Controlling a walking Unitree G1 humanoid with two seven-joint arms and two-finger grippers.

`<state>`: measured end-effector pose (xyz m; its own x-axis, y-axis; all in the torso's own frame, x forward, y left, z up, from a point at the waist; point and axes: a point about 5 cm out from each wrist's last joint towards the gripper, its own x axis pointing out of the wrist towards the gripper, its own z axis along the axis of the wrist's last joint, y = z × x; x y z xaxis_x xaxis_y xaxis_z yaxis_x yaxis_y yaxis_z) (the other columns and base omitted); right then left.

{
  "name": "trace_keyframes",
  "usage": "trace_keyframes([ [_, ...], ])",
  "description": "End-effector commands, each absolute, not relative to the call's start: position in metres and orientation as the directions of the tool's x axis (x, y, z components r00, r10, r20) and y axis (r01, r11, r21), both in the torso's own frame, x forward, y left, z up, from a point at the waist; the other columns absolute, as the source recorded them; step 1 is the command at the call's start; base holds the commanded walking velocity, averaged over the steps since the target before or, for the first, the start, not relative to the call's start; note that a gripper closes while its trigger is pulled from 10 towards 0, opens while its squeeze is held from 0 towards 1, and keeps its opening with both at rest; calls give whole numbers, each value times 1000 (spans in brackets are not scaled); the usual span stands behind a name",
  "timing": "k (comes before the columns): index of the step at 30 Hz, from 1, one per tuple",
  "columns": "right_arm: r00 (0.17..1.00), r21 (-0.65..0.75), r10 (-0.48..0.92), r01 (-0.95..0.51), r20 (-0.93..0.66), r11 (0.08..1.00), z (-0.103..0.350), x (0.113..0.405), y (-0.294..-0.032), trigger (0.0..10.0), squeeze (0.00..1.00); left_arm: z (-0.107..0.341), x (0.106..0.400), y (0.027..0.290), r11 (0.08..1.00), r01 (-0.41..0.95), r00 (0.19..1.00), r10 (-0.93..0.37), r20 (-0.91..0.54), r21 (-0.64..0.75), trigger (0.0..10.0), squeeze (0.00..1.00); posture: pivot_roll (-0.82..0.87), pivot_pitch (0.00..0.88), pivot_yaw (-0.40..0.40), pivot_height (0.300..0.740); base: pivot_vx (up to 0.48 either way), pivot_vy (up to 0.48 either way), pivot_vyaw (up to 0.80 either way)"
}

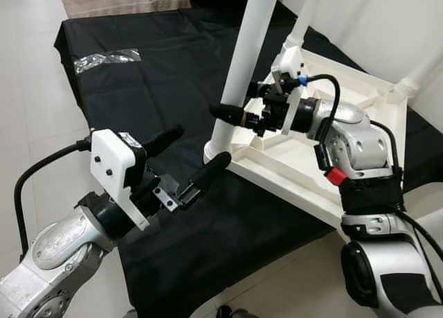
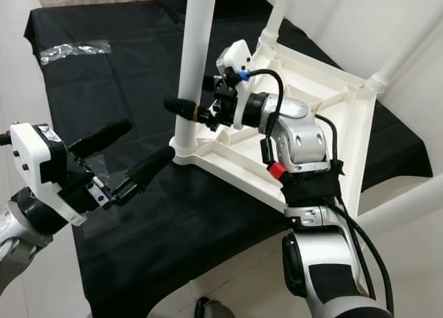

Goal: Building children table

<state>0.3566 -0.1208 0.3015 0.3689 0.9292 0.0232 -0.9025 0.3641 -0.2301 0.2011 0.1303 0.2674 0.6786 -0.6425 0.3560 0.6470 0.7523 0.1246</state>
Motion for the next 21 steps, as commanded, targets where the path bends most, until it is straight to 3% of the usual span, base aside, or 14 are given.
trace_keyframes([
  [1, 331, -263, 943, -909, 19, 324, 307, 358, -121, 10000, 0, 267, 197, 127, 738, 662, 668, -659, 347, 128, 10000, 0, 119, 258, -146, 740, 0, 0, 0],
  [4, 330, -283, 944, -904, 14, 320, 310, 361, -121, 10000, 0, 267, 196, 128, 739, 661, 668, -658, 346, 128, 10000, 0, 119, 258, -146, 740, 0, 0, 0],
  [5, 325, -279, 945, -904, 41, 323, 317, 363, -121, 0, 0, 267, 196, 128, 740, 660, 669, -657, 347, 128, 10000, 0, 124, 261, -149, 740, 0, 0, 0],
  [12, 264, -296, 963, -918, 44, 265, 330, 367, -123, 0, 0, 267, 194, 129, 745, 654, 675, -652, 346, 129, 10000, 0, 124, 265, -149, 740, 0, 0, 0],
  [20, 283, -269, 958, -927, -37, 263, 311, 363, -141, 0, 0, 265, 194, 133, 751, 648, 683, -647, 338, 127, 10000, 0, 99, 262, -141, 740, 0, 0, 0],
  [21, 465, -259, 885, -860, -39, 440, 302, 372, -144, 0, 0, 264, 194, 135, 753, 646, 686, -646, 335, 127, 10000, 0, 100, 267, -155, 740, 0, 0, 0],
])
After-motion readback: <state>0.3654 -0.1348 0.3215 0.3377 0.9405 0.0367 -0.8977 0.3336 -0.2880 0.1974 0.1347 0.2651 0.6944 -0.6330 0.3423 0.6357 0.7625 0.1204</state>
